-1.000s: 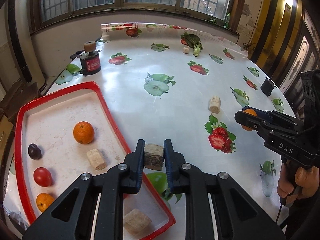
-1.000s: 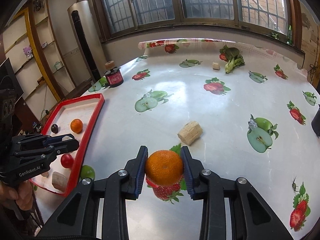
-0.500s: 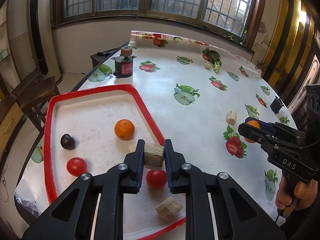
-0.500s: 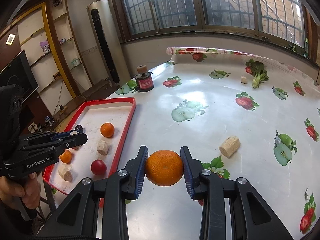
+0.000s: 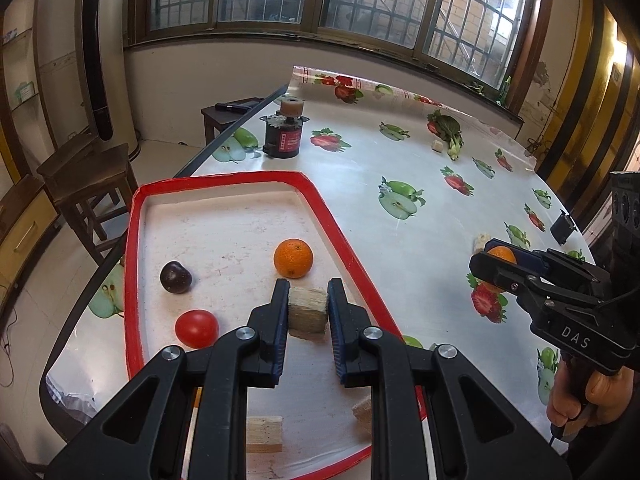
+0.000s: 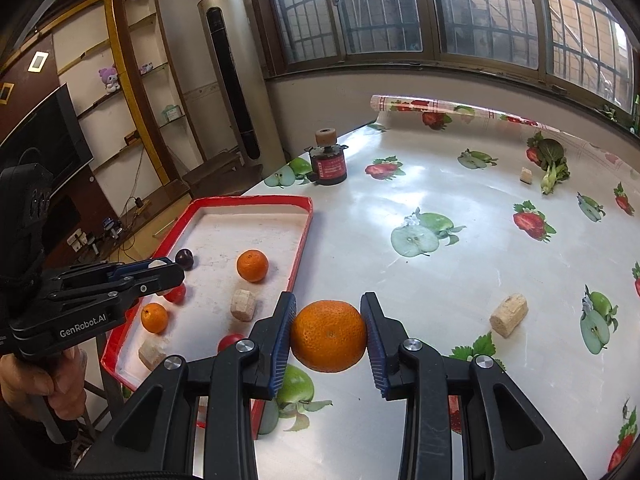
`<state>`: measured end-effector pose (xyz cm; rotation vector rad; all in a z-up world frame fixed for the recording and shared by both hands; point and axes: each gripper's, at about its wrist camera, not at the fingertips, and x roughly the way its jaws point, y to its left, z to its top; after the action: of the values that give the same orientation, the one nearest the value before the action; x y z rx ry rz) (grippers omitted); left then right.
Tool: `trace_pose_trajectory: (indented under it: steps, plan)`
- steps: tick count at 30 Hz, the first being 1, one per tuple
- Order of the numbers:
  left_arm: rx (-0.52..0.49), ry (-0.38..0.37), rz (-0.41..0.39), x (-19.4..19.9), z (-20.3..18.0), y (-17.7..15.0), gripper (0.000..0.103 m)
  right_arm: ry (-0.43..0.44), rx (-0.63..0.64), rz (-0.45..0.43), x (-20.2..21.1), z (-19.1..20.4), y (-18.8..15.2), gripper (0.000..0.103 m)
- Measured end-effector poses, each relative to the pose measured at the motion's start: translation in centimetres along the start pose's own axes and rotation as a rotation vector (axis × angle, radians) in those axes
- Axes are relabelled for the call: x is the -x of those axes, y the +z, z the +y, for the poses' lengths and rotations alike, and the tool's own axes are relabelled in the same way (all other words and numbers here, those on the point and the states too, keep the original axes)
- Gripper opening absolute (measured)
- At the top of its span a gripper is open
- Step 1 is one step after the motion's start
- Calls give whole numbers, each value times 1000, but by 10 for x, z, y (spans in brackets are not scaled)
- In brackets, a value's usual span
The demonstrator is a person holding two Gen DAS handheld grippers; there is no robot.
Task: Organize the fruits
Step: 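Carry the cork in the left gripper to the tray while the right gripper carries the orange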
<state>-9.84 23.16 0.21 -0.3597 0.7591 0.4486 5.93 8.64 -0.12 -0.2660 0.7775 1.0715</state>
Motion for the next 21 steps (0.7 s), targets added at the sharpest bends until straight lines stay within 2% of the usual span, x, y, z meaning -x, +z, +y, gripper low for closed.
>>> trace_pose_trajectory:
  steps: [21]
  plan:
    - [58, 42, -18, 0, 38, 12, 16, 77, 26, 34, -40, 32, 26, 34]
